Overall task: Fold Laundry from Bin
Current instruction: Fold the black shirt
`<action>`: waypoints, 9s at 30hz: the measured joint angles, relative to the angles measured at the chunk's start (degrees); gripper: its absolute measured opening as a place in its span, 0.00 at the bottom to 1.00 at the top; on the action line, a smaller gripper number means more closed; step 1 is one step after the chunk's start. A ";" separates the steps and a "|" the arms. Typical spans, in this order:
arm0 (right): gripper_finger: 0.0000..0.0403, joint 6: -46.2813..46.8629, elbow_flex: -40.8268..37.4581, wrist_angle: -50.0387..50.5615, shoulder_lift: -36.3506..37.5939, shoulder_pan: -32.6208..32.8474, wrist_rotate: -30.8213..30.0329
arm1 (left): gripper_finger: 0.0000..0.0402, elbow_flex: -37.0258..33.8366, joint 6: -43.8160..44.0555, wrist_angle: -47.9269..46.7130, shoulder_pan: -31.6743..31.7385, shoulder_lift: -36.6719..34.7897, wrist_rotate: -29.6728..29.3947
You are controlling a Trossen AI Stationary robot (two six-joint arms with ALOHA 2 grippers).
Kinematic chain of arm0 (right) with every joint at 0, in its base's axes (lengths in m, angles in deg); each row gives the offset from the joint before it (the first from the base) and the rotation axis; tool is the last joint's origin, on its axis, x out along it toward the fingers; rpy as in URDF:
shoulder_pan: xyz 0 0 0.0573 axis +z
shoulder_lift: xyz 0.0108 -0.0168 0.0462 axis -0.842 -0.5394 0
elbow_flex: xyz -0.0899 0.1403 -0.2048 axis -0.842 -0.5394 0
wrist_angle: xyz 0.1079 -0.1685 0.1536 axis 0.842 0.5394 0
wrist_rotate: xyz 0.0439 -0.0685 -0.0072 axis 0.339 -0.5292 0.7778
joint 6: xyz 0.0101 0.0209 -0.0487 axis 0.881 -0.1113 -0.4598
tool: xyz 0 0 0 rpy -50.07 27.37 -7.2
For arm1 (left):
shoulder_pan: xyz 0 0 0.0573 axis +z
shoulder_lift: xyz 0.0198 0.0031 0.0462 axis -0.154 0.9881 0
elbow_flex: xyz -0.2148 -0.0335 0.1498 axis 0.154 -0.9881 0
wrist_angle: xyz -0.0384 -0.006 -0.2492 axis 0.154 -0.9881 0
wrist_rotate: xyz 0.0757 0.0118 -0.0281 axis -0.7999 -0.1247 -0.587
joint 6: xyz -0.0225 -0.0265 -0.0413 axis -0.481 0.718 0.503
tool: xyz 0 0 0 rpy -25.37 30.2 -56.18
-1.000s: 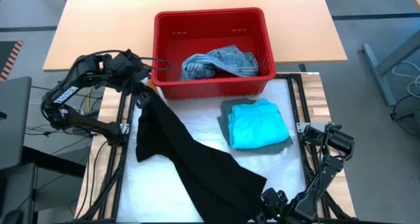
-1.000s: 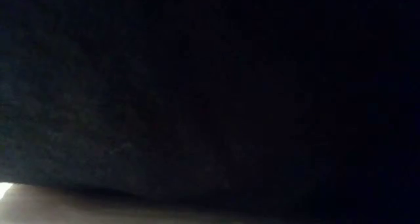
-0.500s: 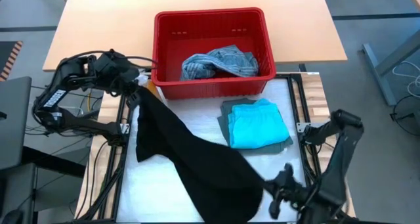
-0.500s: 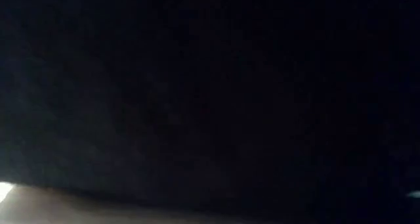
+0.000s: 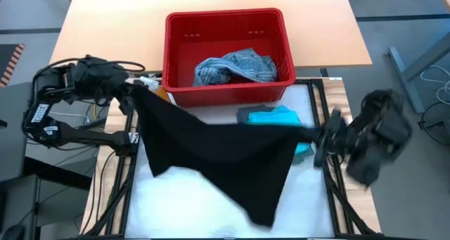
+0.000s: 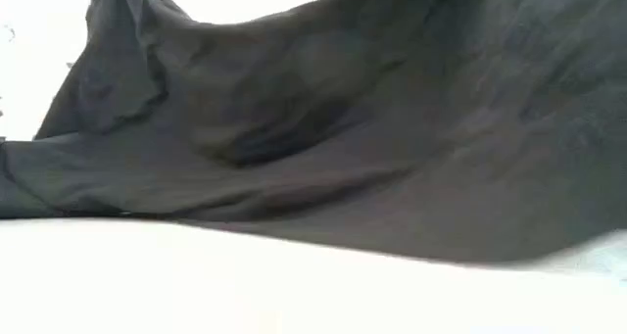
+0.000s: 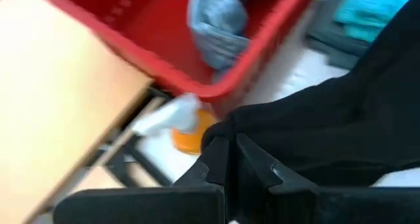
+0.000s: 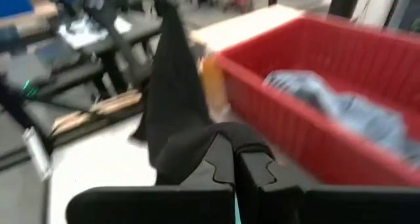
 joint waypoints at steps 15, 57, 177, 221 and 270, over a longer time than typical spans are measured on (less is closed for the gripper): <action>0.04 -49.37 0.05 -35.96 18.98 -6.69 -1.53 | 0.00 0.00 -9.82 0.28 2.01 1.09 -16.17; 0.04 -32.38 -0.50 -29.22 14.01 -10.50 8.24 | 0.00 1.66 -15.62 15.65 21.44 3.03 39.76; 0.05 3.84 -9.50 -39.96 -17.40 22.47 15.23 | 0.00 -52.70 39.04 46.67 -37.10 -22.12 42.33; 0.05 46.39 -9.37 -35.61 -33.35 21.61 36.24 | 0.00 -60.35 73.74 34.39 -75.77 -4.11 45.88; 0.49 0.61 -9.28 -10.97 -21.95 -13.31 57.67 | 0.34 -59.89 20.64 46.32 -49.22 -3.42 9.69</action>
